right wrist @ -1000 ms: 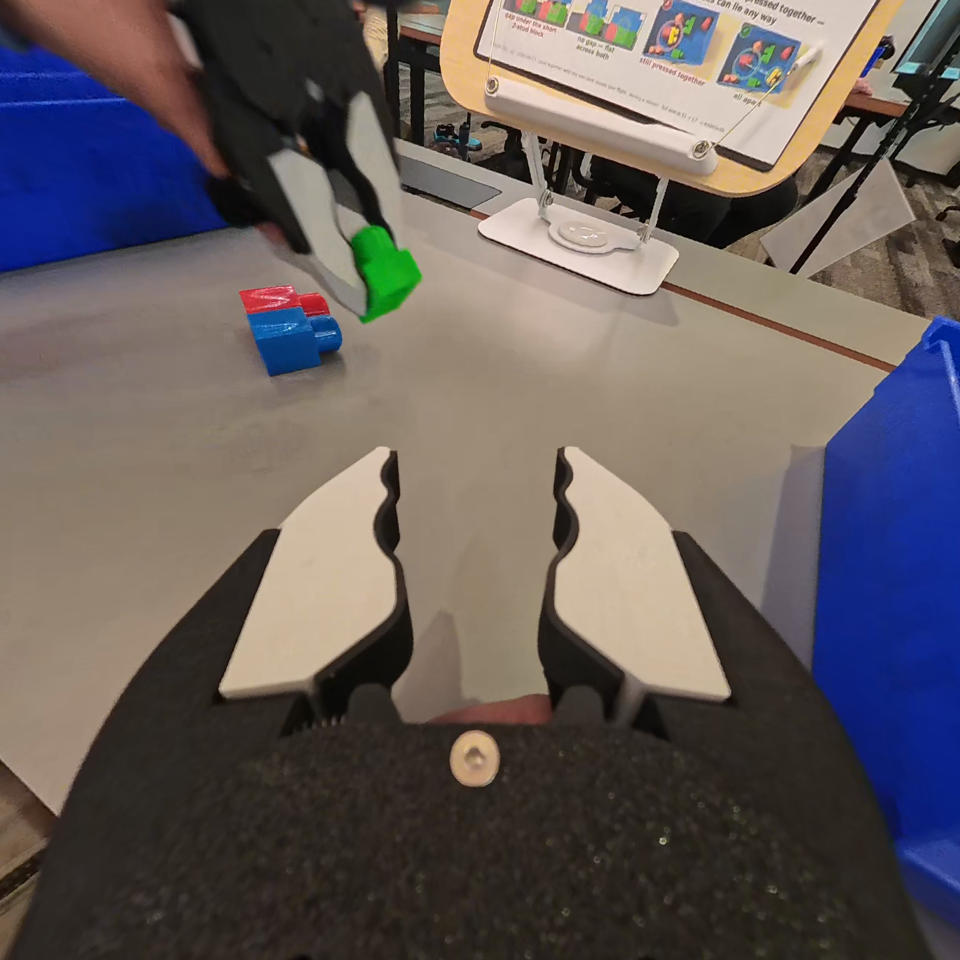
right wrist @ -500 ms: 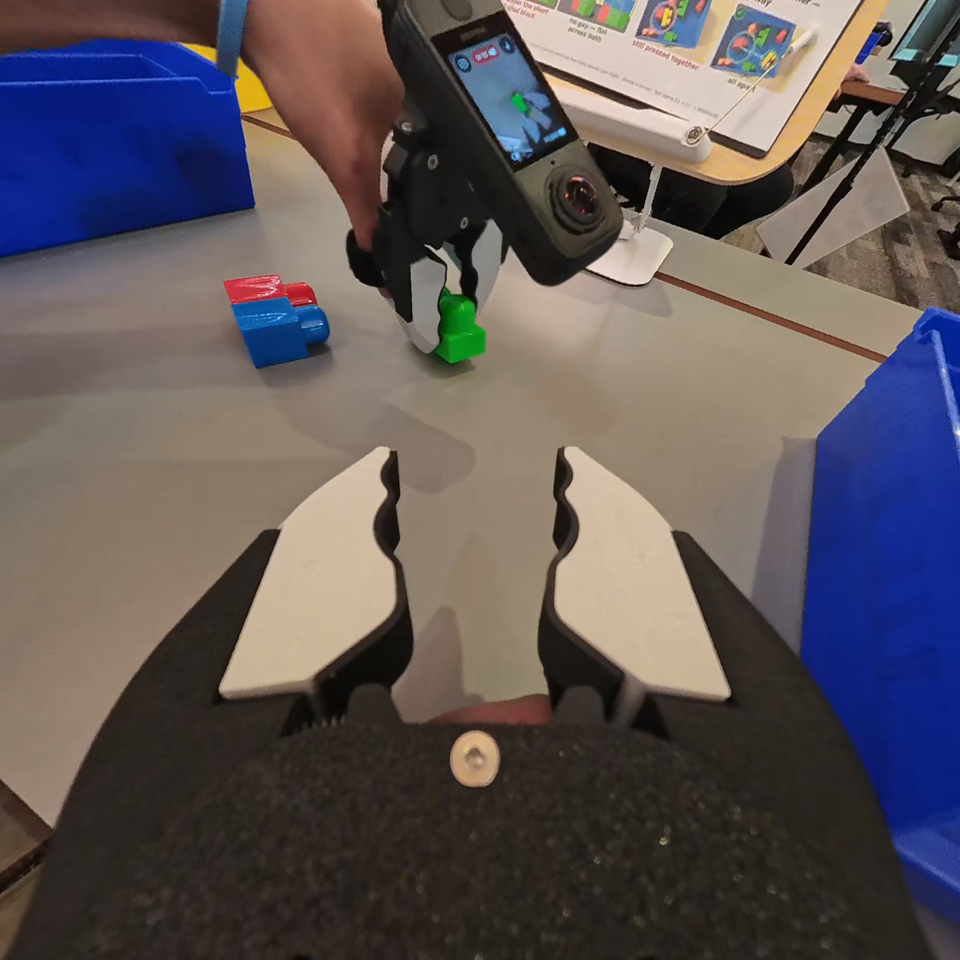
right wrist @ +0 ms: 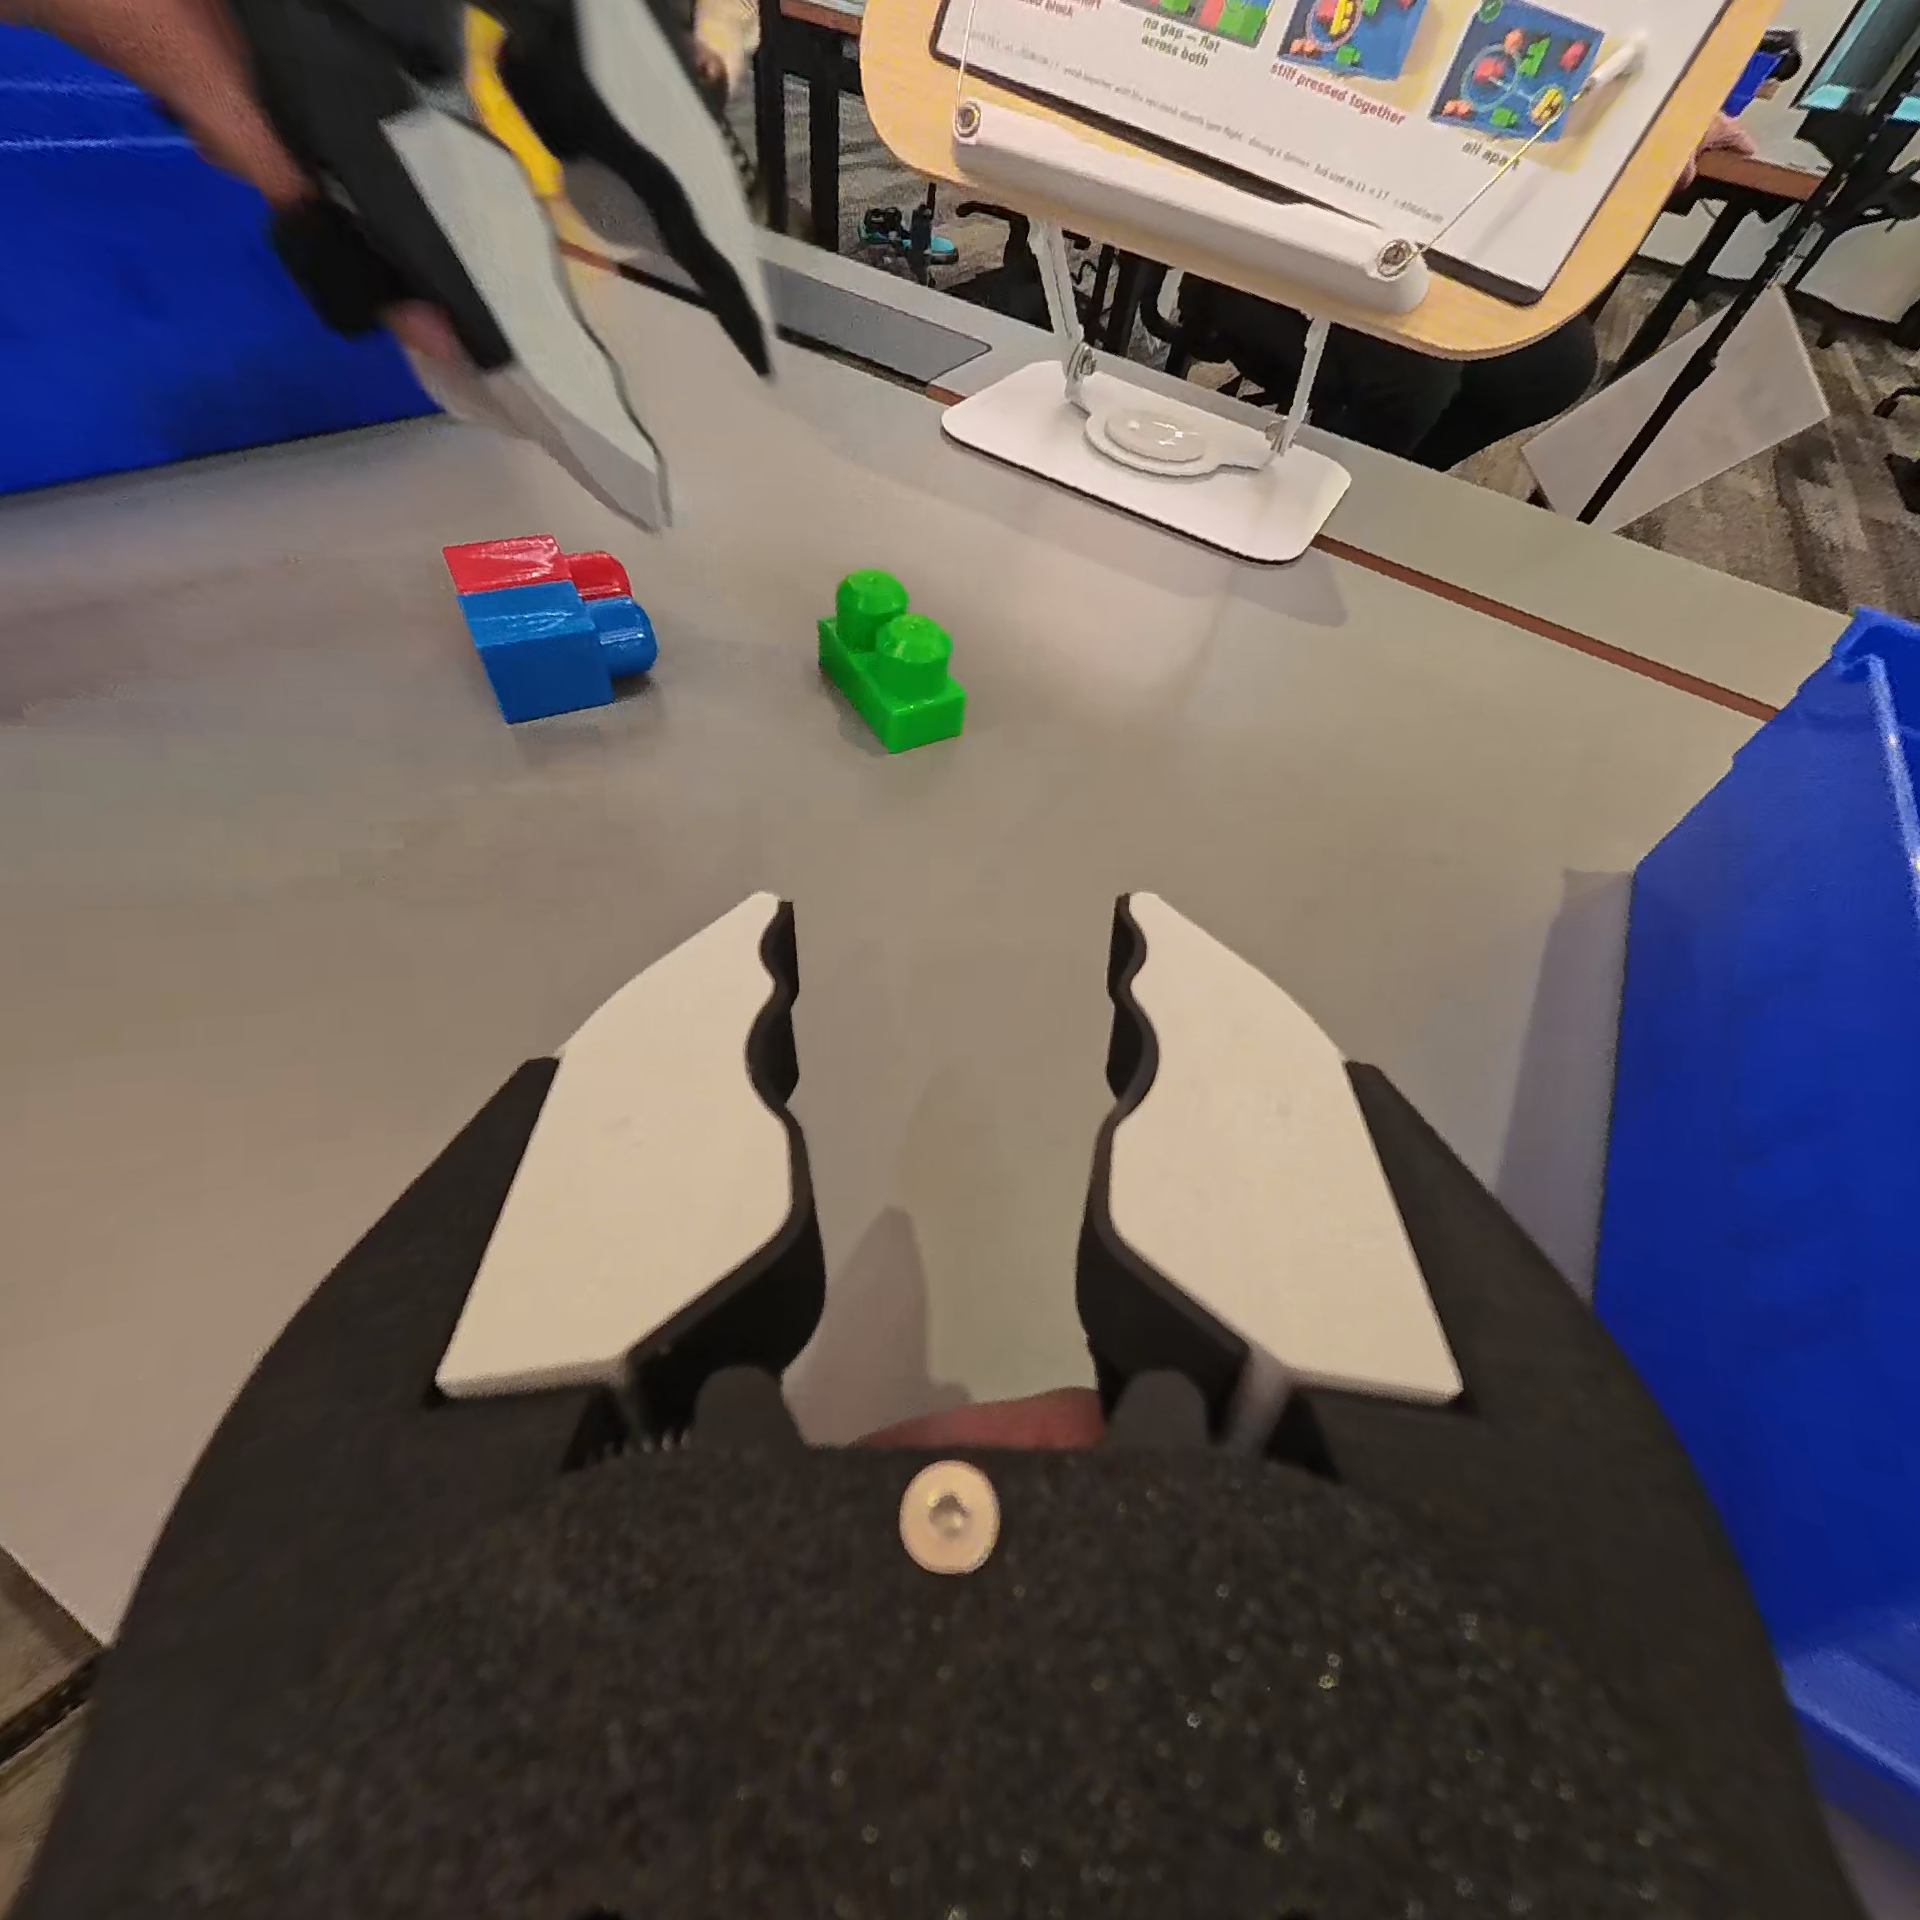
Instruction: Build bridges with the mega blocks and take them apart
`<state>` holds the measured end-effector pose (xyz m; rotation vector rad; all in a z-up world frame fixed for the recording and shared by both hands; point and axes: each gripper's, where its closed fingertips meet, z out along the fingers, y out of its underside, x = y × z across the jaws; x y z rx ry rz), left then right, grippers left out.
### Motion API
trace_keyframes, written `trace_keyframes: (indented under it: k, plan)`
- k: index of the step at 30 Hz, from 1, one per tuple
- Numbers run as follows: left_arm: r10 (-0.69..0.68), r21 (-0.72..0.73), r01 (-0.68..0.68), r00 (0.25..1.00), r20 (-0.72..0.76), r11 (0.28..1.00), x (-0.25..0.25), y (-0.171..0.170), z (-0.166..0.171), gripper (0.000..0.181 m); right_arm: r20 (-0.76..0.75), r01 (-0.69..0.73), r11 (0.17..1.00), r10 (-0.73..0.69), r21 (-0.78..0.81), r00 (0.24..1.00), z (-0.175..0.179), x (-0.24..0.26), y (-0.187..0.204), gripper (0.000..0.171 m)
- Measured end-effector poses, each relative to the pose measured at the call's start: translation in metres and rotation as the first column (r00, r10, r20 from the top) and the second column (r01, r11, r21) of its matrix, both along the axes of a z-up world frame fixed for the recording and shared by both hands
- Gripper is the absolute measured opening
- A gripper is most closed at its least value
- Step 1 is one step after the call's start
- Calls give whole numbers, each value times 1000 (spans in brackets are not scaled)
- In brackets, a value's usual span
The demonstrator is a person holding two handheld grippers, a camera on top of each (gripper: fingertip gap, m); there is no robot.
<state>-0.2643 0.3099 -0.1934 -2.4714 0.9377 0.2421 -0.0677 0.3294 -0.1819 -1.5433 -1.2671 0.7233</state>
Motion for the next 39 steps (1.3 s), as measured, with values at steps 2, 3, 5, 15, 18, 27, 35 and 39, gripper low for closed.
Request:
trace_keyframes:
  k: [2,3,5,15,18,27,35,39]
  plan:
    - [129,114,-144,983,127,983,1,-27,14,75,7,1,1000,-1,12,1000,-1,-1,0,58]
    - [195,167,-229,961,196,959,3,-41,19,77,12,2,1000,-2,17,1000,-2,-1,0,58]
    - [321,242,-405,891,320,882,7,-70,20,83,20,3,1000,-4,20,1000,-4,-1,1,58]
    - [556,422,-814,581,594,399,36,-174,-6,90,35,-4,1000,4,3,999,-14,-7,-1,57]
    - [577,503,-790,605,549,350,36,-187,-6,84,38,-11,1000,11,0,999,-15,-9,-4,57]
    - [557,369,-811,582,593,454,38,-168,-24,81,35,-13,1000,13,7,999,-13,-9,-8,57]
    - [584,270,-765,628,514,585,11,-109,-49,71,26,-7,1000,7,5,1000,-10,-6,-4,57]
    - [614,209,-766,621,488,608,-2,-91,-60,57,21,-1,1000,1,0,1000,-10,-4,-1,57]
